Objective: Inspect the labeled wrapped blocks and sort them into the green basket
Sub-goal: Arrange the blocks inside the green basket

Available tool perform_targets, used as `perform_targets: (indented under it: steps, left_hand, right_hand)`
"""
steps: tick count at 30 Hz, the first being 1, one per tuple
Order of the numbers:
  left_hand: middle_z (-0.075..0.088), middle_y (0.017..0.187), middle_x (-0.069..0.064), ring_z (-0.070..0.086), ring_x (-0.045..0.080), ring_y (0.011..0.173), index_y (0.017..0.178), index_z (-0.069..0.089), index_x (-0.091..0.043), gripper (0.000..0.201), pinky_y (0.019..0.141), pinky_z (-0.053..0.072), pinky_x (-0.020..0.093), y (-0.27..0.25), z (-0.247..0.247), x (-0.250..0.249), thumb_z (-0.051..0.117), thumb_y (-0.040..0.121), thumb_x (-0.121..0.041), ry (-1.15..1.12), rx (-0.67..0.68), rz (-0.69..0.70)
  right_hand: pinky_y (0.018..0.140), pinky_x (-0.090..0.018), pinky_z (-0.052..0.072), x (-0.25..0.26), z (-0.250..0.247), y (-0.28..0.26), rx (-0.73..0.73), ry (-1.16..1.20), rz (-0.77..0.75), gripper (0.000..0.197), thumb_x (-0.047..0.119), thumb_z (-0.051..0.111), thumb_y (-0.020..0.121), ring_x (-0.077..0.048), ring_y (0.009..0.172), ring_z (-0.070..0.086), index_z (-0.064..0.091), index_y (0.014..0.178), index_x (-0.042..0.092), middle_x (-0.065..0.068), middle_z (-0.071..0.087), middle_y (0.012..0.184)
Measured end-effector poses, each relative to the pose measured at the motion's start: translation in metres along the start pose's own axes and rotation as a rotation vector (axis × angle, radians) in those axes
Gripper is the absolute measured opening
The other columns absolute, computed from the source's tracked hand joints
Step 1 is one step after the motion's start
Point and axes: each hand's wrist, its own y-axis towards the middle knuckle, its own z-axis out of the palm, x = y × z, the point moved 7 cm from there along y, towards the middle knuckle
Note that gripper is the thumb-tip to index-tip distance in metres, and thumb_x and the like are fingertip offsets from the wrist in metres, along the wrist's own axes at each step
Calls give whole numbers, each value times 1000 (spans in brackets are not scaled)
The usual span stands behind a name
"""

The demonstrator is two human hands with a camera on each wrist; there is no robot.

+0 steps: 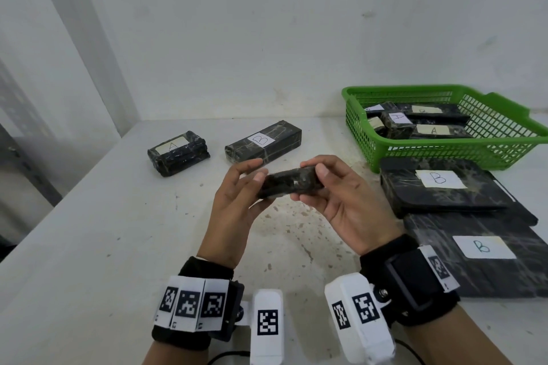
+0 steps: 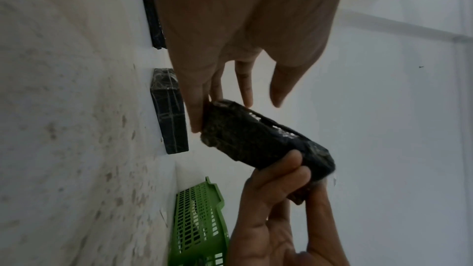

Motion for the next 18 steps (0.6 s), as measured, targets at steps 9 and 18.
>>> perform_targets:
  steps: [9,18]
  left_hand:
    - [66,124,9,61,22,119,126,57,-23,66,104,47,44,-4,13,13,70,69,-54,174,111,-65]
    - [72,114,9,64,24,115,118,65,-17,61,97,52,36,-4,14,17,69,70,-55,213,124,-94]
  right_hand:
    - [75,-28,59,-12,4,-2,59,-71,-26,3,10,67,87,-24,101,70,68,89,8,-7,70,116]
    - [74,-31,59,-1,3,-3,19,-189,-156,21,23,67,79,-27,91,73,73,86,4,-15,75,94]
